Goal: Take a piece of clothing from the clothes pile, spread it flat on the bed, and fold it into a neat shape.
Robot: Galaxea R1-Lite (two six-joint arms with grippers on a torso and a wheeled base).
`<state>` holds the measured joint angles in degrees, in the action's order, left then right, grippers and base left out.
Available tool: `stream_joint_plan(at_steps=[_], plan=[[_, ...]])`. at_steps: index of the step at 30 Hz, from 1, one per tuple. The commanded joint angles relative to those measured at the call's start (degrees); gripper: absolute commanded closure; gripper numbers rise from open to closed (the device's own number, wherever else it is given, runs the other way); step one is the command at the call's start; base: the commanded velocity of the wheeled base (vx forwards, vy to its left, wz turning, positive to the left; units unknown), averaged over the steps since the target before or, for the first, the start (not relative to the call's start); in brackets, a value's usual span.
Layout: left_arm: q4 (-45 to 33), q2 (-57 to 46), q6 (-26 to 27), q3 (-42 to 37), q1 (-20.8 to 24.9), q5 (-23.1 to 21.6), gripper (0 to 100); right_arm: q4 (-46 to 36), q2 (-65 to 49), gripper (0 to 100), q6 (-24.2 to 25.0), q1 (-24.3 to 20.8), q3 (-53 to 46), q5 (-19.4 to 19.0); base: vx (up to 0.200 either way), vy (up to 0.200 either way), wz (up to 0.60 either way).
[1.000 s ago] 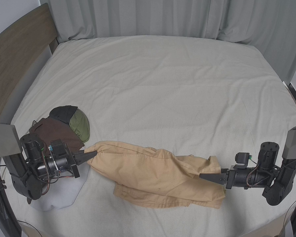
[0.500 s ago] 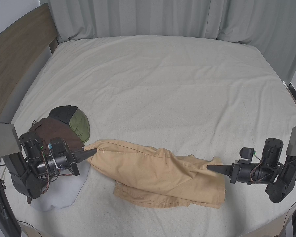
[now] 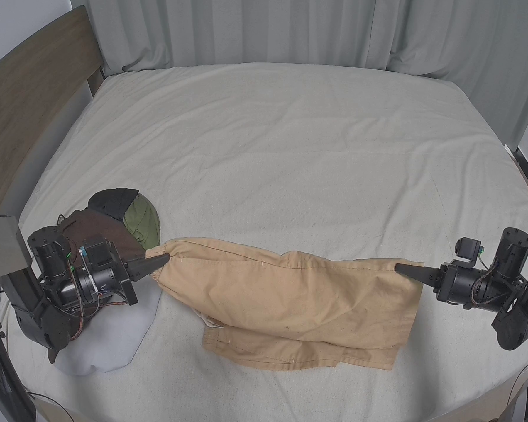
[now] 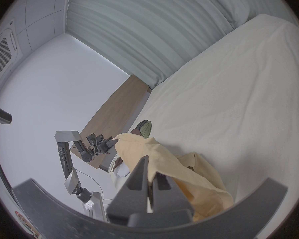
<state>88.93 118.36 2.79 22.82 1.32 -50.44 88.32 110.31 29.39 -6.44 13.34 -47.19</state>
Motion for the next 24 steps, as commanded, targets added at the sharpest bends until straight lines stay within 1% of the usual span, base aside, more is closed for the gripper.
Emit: stream_joint_plan(at_steps=[1,8,11,13,16,19,20,24], plan=[[0.0,-0.2,0.0,0.1,-0.3,0.0,100,0.0,0.0,100,-0.2,0.5,-0.2,0.0,0.000,0.000,0.00],[0.0,-0.1,0.0,-0.1,0.2,0.0,100,-0.1,0.7,100,-0.2,-0.6,-1.7,0.0,0.000,0.000,0.00],[0.1,-0.1,0.1,-0.3,0.2,0.0,100,0.0,1.8,100,-0.2,-1.8,-2.3,0.3,0.000,0.000,0.00],[0.1,-0.1,0.2,-0.3,0.2,0.0,100,-0.1,2.7,100,-0.9,-2.5,-2.4,0.5,0.000,0.000,0.00],[0.0,-0.1,0.2,-0.3,0.2,0.0,100,0.0,4.0,100,-2.9,-2.5,-2.4,0.6,0.000,0.000,0.00],[0.0,-0.1,0.2,-0.3,0.2,0.0,100,-0.1,4.5,100,-3.8,-2.6,-2.4,0.5,0.000,0.000,0.00],[0.1,-0.1,0.2,-0.3,0.2,0.0,100,-0.1,4.5,0,-3.8,-2.7,-2.4,0.5,0.000,0.000,0.00],[0.1,-0.1,0.2,-0.3,0.2,0.0,100,0.0,4.8,0,-3.7,-3.9,-2.3,0.7,0.000,0.000,0.00]])
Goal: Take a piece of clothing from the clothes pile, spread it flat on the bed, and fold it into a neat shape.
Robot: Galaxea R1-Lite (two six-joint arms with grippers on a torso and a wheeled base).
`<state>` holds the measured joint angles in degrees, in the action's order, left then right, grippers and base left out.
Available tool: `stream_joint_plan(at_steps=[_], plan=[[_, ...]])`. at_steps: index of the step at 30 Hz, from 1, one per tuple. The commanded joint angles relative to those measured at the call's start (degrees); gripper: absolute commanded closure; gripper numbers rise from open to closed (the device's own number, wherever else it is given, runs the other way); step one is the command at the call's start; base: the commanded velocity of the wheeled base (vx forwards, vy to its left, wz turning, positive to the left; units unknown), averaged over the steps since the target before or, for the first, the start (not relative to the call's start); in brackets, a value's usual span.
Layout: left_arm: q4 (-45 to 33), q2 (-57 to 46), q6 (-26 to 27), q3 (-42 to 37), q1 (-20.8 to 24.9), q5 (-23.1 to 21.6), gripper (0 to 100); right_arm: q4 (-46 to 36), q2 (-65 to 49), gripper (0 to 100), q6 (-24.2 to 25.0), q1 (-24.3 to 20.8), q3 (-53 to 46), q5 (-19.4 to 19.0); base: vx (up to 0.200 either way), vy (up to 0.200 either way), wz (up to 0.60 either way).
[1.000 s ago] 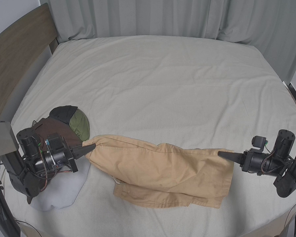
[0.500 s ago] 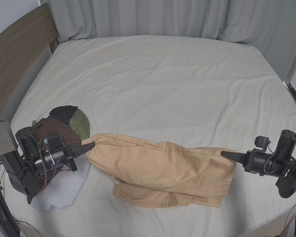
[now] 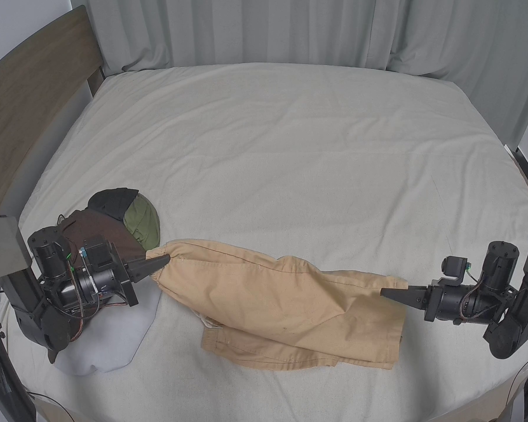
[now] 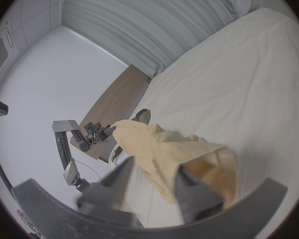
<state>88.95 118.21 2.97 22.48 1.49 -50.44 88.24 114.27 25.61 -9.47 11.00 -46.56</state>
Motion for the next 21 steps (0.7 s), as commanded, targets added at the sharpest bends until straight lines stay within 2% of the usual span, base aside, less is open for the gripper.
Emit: stream_joint_plan(at_steps=[1,21], plan=[[0.1,0.0,0.0,0.0,0.0,0.0,100,0.0,0.9,0,0.1,-1.0,0.2,0.1,0.000,0.000,0.00],[0.1,0.1,0.0,-0.2,0.1,0.0,100,0.1,2.1,0,0.0,-2.8,1.8,0.3,0.000,0.000,0.00]])
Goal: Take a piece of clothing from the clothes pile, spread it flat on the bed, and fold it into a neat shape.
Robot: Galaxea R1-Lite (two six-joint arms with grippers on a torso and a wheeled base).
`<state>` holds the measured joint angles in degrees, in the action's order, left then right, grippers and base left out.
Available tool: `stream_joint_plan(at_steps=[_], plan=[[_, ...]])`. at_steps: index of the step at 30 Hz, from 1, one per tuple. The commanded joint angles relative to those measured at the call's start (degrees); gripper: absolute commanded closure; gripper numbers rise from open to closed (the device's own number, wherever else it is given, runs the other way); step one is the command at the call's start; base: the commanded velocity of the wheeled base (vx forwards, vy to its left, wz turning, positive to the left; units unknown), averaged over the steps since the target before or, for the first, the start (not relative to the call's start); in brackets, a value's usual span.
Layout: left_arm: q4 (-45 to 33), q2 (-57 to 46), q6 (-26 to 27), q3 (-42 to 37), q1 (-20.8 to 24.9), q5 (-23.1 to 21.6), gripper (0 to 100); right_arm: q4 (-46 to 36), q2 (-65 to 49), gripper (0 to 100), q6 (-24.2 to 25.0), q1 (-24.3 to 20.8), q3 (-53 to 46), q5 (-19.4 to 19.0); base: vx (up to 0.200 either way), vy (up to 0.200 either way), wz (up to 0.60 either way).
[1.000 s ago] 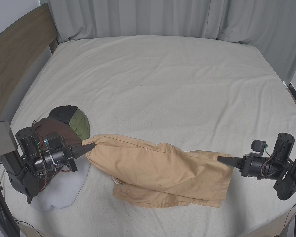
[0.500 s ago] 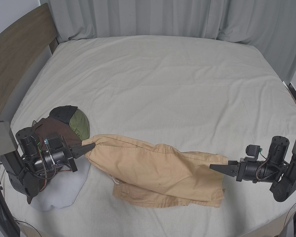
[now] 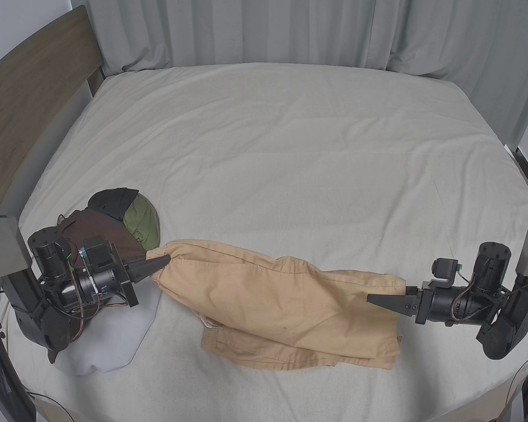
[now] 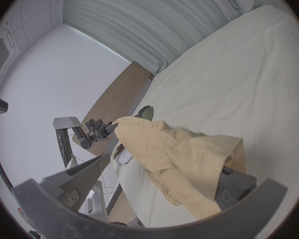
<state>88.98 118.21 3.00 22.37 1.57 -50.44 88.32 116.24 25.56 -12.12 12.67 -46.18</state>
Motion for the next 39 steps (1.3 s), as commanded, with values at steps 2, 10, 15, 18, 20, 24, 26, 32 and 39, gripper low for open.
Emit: stream_joint_plan(at_steps=[2,10,15,18,20,24,26,32,39], plan=[[0.1,0.1,0.0,0.0,0.0,0.0,100,0.0,0.1,0,0.0,-0.3,0.2,-0.1,0.000,0.000,0.00],[0.1,0.1,0.0,0.0,0.0,0.0,100,0.0,0.2,0,0.0,-0.5,0.8,0.0,0.000,0.000,0.00],[0.1,0.0,0.0,0.0,0.0,0.0,100,0.0,0.5,100,-0.1,-1.0,0.9,2.1,0.000,0.000,0.00],[0.0,0.0,0.0,0.0,0.0,0.0,100,0.0,1.4,100,-1.3,-1.3,0.9,2.7,0.000,0.000,0.00],[0.1,0.0,0.0,0.0,0.0,0.0,100,0.0,1.6,100,-1.9,-1.3,0.9,2.8,0.000,0.000,0.00],[0.1,-0.1,0.0,0.0,0.0,0.0,100,0.0,1.7,100,-2.5,-1.3,0.9,2.8,0.000,0.000,0.00],[0.0,-0.1,0.0,0.0,0.0,0.0,100,0.0,1.5,100,-2.5,-1.2,0.9,2.8,0.000,0.000,0.00],[0.0,-0.6,0.0,0.0,0.1,0.0,100,0.1,0.7,100,-2.4,-1.4,1.7,2.9,0.000,0.000,0.00],[0.0,-1.4,-0.2,0.0,0.6,0.0,100,0.0,-0.7,100,-1.7,-1.5,1.8,2.9,0.000,0.000,0.00]])
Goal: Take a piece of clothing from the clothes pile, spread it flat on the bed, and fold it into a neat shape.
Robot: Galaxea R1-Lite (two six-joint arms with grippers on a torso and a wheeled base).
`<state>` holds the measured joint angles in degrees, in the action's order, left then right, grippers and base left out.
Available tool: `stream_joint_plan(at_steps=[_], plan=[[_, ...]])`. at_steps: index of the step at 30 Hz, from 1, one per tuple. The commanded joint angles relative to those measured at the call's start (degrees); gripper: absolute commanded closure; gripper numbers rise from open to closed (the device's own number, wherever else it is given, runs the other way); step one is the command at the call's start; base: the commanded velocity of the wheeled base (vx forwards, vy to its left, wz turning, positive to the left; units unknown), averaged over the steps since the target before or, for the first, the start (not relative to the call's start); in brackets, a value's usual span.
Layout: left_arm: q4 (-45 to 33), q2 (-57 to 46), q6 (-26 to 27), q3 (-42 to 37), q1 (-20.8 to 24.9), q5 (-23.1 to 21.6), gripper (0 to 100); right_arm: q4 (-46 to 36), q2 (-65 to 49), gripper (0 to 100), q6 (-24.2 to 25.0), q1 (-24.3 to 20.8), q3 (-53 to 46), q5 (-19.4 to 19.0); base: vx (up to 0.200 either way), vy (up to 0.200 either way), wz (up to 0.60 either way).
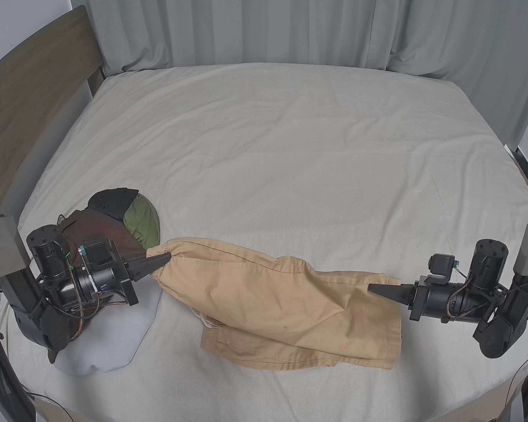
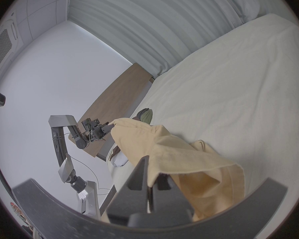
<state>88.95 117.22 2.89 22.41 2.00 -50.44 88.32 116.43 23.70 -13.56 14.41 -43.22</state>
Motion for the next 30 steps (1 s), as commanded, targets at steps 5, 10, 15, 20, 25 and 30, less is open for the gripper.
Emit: stream_joint_plan(at_steps=[5,10,15,20,25,30], plan=[[0.0,-0.4,-0.1,0.0,0.5,0.0,100,0.0,-1.0,100,0.4,-0.1,0.0,0.0,0.000,0.000,0.00],[0.0,-1.8,-1.0,0.0,0.5,0.1,100,0.0,-1.8,100,0.4,-0.1,0.4,0.0,0.000,0.000,0.00],[0.0,-4.7,-5.9,-0.4,0.5,0.0,100,0.0,-3.8,100,0.3,-0.1,1.2,0.0,0.000,0.000,0.00],[0.0,-5.7,-6.8,0.1,0.0,0.1,100,0.0,-5.7,100,0.6,-0.1,2.1,0.1,0.000,0.000,0.00],[0.0,-7.1,-8.2,0.2,-0.9,0.1,100,0.0,-6.1,100,0.7,-0.2,3.3,1.5,0.000,0.000,0.00],[0.0,-10.0,-12.5,-0.3,-0.9,0.1,100,0.0,-6.2,100,0.7,-0.2,3.7,1.9,0.000,0.000,0.00]])
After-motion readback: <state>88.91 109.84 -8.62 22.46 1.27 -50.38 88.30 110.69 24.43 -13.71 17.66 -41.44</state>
